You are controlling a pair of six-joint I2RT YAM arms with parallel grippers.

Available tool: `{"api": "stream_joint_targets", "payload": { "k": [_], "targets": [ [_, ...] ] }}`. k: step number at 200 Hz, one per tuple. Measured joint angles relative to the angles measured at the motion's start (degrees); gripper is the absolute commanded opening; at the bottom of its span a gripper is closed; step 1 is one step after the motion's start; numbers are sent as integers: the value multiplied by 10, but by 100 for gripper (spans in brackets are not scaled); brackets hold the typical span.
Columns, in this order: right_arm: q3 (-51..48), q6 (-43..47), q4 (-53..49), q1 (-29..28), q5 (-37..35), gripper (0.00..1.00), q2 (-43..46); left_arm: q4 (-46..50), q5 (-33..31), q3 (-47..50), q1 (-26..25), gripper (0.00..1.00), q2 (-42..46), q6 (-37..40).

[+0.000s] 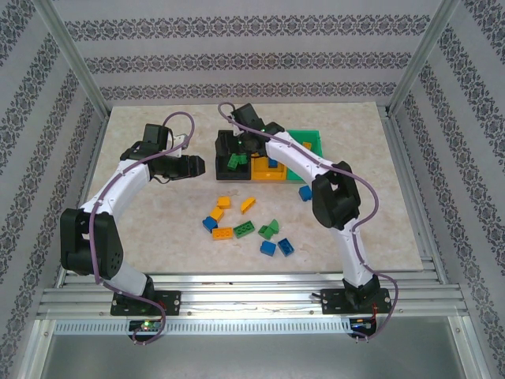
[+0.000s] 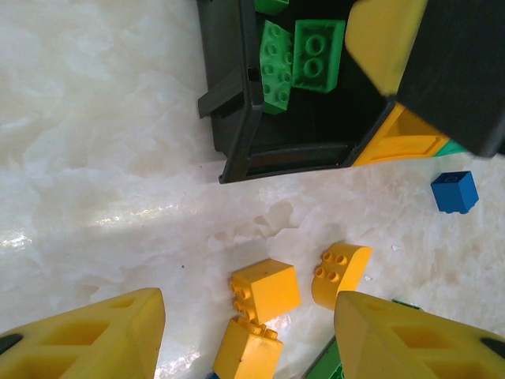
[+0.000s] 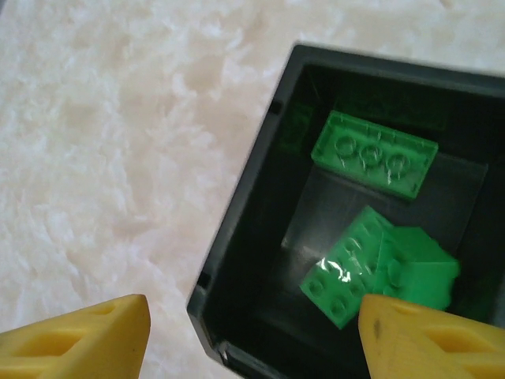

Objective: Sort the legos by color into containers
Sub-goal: Place the lego in the container, then pick up the lego from the center of the table.

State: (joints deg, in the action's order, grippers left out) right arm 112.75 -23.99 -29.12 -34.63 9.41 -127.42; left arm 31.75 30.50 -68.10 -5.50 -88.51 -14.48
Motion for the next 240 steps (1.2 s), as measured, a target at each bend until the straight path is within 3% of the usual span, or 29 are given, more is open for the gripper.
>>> {"api": "stream_joint_targets", "payload": {
  "k": [54,94,240],
  "targets": [
    [-242,-14,65,0,9,71,140,0,11,0,0,59,0,0],
    [-355,-31,98,-4,10,71,220,0,15,0,0,59,0,0],
    [-414,-57,76,-54,-3,71,212,0,25,0,0,59,0,0]
  ]
}}
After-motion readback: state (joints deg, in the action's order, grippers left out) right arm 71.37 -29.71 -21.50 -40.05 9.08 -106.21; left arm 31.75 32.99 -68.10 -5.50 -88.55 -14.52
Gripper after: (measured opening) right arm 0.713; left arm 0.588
